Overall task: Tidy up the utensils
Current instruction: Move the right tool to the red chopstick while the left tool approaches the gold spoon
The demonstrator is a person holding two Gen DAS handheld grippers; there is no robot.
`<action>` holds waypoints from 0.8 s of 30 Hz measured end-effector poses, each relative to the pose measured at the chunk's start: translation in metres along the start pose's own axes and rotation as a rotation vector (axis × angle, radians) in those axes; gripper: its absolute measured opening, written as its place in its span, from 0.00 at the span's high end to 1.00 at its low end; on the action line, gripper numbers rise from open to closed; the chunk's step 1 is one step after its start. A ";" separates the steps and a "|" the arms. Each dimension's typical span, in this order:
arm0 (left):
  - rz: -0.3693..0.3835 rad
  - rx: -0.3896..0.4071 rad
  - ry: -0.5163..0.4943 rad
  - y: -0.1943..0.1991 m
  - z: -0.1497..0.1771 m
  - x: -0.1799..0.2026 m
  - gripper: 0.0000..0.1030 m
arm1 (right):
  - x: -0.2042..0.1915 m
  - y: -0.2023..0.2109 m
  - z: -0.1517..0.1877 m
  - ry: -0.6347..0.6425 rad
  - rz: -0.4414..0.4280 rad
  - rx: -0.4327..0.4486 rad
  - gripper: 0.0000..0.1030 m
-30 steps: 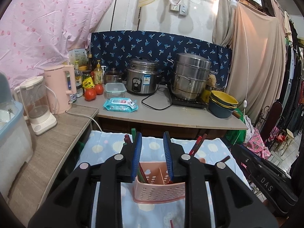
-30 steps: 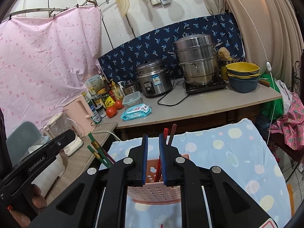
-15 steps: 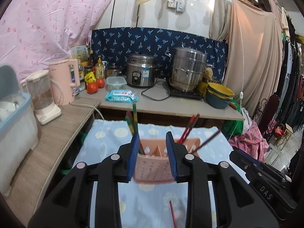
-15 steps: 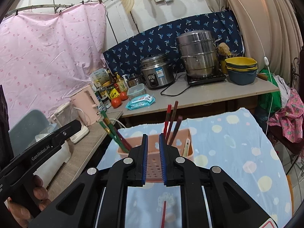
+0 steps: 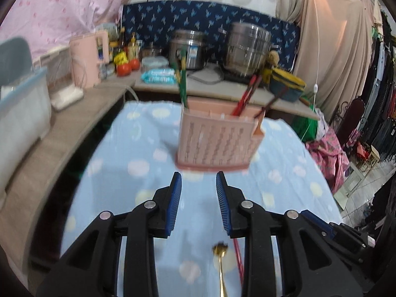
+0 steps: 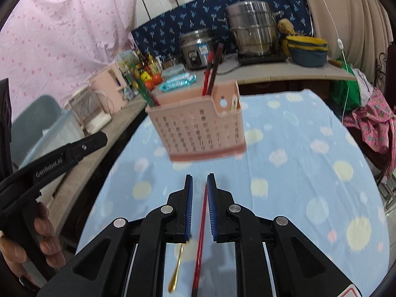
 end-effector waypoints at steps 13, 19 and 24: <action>-0.022 -0.176 -0.006 -0.014 0.094 -0.010 0.73 | -0.005 -0.013 0.107 0.057 0.013 -0.197 0.87; -0.032 -0.232 -0.006 -0.013 0.126 -0.016 0.68 | -0.008 -0.016 0.134 0.074 0.011 -0.247 0.87; -0.036 -0.270 -0.011 -0.014 0.146 -0.016 0.66 | -0.011 -0.018 0.144 0.074 0.007 -0.266 0.87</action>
Point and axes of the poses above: each gripper's, at about its wrist camera, not at the fingertips, and y roughly against the way its jaws point, x to its right, z to its underside, the point moved 6 cm from there along -y, roughly the way its jaws point, and after that the axes turned 1 degree about -z, right-handed, at the moved point
